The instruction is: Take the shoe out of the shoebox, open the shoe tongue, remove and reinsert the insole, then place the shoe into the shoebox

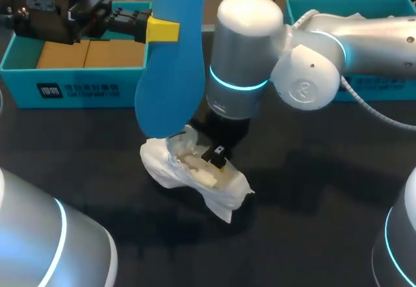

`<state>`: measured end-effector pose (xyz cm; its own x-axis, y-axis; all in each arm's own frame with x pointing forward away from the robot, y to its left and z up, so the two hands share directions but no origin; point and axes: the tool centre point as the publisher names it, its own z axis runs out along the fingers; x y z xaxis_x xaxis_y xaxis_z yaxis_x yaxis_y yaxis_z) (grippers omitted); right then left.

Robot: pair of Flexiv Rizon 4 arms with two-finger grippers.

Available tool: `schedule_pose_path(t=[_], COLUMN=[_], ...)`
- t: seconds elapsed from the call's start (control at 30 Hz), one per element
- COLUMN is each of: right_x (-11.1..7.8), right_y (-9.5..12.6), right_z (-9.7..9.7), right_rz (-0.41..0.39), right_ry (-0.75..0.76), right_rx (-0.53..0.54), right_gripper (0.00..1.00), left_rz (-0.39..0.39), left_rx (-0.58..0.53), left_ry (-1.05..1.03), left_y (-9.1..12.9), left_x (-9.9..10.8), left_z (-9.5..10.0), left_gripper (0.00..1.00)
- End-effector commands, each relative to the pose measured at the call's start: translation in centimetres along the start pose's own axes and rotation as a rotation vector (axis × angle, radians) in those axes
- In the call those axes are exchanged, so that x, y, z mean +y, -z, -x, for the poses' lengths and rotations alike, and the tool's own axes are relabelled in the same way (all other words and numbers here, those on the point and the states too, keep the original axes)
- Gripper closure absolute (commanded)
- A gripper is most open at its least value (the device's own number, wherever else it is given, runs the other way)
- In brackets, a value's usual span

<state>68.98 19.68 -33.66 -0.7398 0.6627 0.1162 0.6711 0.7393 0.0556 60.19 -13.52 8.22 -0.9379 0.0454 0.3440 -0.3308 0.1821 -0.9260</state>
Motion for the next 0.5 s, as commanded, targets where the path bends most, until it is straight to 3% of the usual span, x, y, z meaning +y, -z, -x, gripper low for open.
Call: schedule_pose_path(t=[0.03,0.27,0.33,0.4,0.43,0.5], right_x=[-0.5,-0.5,-0.5,-0.6,-0.6,-0.8], right_y=[0.4,0.4,0.2,-0.3,-0.5,-0.8], right_z=[-0.2,-0.2,-0.5,-0.8,-1.2,-1.7], right_rz=[0.018,0.018,0.081,0.067,0.126,0.126], right_ry=[-0.094,-0.094,-0.17,-0.293,-0.336,-0.447], right_rx=[-0.037,-0.037,-0.034,-0.064,-0.047,-0.072], right_gripper=[1.0,1.0,1.0,1.0,1.0,1.0], left_rz=[0.004,0.004,0.004,0.004,0.004,0.004], left_rx=[0.001,0.001,0.001,0.001,0.001,0.001], left_ry=[0.0,0.0,0.0,0.0,0.0,0.0], left_y=[-0.1,-0.1,-0.1,-0.1,-0.1,-0.1], left_x=[-0.1,-0.1,-0.1,-0.1,-0.1,-0.1], left_z=[0.1,0.1,0.1,0.1,0.1,0.1], left_gripper=[1.0,1.0,1.0,1.0,1.0,1.0])
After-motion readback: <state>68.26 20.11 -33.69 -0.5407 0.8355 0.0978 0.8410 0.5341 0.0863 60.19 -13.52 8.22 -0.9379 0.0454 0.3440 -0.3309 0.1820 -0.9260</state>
